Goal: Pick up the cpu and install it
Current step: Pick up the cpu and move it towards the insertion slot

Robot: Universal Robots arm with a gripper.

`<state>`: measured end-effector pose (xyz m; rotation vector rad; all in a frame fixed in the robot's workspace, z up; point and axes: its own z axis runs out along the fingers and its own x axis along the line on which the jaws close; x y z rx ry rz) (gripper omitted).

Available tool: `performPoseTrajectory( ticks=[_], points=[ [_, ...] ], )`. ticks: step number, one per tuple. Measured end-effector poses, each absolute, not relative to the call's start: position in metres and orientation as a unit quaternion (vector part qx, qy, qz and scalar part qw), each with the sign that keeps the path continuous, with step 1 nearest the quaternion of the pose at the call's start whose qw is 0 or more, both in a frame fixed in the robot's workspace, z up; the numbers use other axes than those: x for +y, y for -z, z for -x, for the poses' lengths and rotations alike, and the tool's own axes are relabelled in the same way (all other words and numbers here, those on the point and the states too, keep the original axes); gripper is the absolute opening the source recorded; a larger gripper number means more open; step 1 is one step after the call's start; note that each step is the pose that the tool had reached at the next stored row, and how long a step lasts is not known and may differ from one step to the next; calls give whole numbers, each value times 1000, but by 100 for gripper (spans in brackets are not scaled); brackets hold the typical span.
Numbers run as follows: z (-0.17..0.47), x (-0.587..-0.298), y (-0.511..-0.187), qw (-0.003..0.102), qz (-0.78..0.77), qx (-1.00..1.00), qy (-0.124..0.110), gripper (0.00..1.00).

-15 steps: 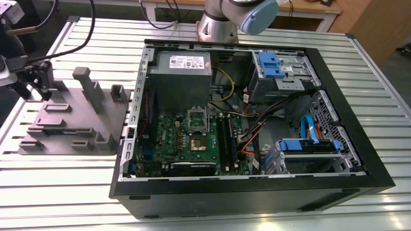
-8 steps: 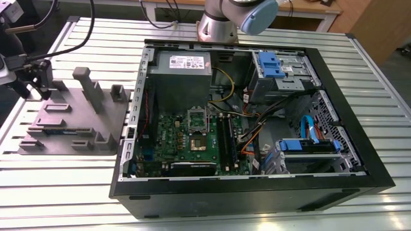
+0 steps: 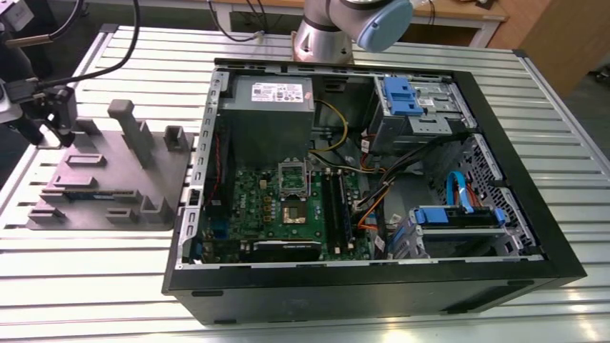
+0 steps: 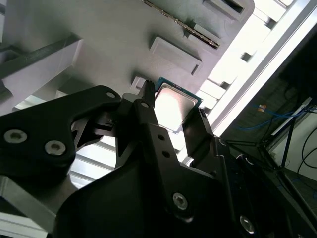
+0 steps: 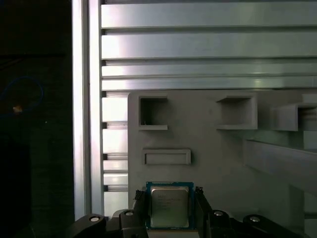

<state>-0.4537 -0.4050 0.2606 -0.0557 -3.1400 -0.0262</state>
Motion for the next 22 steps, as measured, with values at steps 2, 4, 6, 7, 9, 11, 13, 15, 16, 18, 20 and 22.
performPoseTrajectory(
  ticks=[2,4,6,7,9,11,13,15,16,18,20,22],
  points=[
    [454,-405,-262,0,18,-1000,8,47],
    [454,-405,-263,0,18,-1000,8,47],
    [454,-405,-265,0,18,-1000,8,47],
    [454,-405,-266,0,18,-1000,8,47],
    [454,-405,-268,0,18,-1000,8,47],
    [454,-405,-270,0,18,-1000,8,47],
    [454,-405,-272,0,18,-1000,8,47],
    [454,-405,-274,0,18,-1000,8,47],
    [454,-405,-275,0,18,-1000,8,47],
    [454,-405,-277,0,18,-1000,8,47],
    [454,-405,-280,0,18,-1000,8,47],
    [454,-405,-282,0,18,-1000,8,47]
  ],
)
